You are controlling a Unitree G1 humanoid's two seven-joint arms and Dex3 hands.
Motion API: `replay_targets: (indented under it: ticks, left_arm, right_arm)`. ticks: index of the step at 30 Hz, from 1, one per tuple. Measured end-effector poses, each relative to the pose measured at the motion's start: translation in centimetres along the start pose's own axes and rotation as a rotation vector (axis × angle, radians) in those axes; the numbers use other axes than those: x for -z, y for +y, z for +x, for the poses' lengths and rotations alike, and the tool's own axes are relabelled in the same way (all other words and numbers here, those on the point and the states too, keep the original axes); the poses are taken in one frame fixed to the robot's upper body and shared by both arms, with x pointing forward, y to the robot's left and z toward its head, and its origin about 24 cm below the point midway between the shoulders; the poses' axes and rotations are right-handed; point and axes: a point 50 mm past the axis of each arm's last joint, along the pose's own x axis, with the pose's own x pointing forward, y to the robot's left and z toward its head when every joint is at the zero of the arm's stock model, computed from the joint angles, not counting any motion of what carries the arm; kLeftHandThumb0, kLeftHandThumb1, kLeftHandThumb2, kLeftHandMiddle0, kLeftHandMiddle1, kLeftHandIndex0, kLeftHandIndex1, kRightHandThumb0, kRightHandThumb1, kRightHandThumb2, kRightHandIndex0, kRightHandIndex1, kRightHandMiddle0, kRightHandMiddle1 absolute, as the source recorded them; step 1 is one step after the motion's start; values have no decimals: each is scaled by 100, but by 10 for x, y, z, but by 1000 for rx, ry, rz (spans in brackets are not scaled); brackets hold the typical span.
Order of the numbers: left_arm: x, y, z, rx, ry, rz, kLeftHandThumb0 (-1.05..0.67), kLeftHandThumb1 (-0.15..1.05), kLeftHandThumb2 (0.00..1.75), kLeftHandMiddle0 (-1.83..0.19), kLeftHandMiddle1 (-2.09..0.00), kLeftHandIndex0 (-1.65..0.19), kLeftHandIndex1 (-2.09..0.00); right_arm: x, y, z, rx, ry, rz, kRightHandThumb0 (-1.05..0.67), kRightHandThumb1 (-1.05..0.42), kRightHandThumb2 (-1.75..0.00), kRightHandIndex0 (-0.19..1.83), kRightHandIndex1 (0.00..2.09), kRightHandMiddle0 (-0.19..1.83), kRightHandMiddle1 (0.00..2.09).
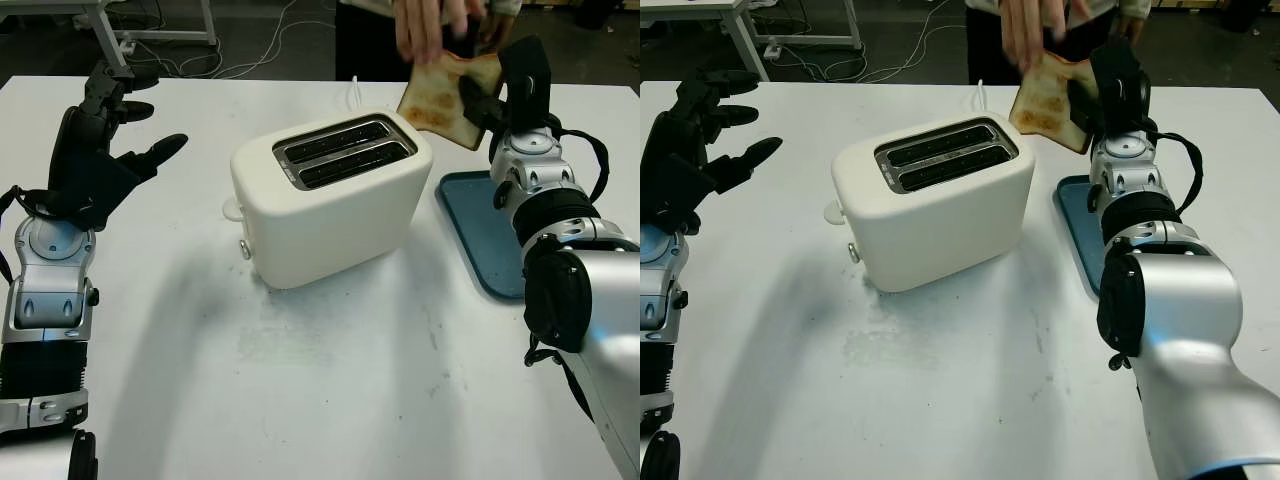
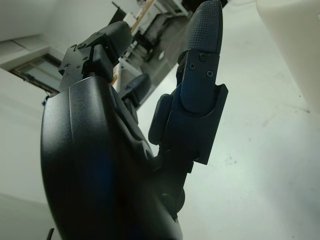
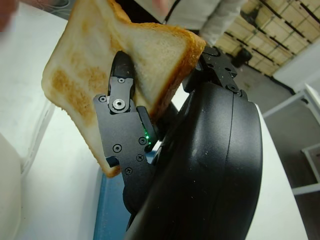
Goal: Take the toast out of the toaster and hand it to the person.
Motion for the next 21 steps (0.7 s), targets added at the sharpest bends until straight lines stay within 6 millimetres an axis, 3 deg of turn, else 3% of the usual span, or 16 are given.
replay_targets:
  ticks: [2,4,9,21]
  left_arm:
    - [1,0,0,1,1,0,-70,92,11,0,-105,0,-91]
    - [2,0,0,1,2,0,-71,92,10,0,-105,0,-91]
    - [2,0,0,1,2,2,-71,92,10,0,-104,0,-91]
    - [1,0,0,1,1,2,-69,92,10,0,-105,0,-91]
  right_arm:
    - [0,0,0,3,0,1,-20,-92,-40,76,175,31,170]
    - [0,0,0,4,0,1,-20,-92,-40,75,175,33,173]
    - [0,0,0,1,-2,-11,-20,-92,-41,73,175,28,175]
    - [0,1,0,-1,-6,-28,-19,-92,-40,76,175,37,175]
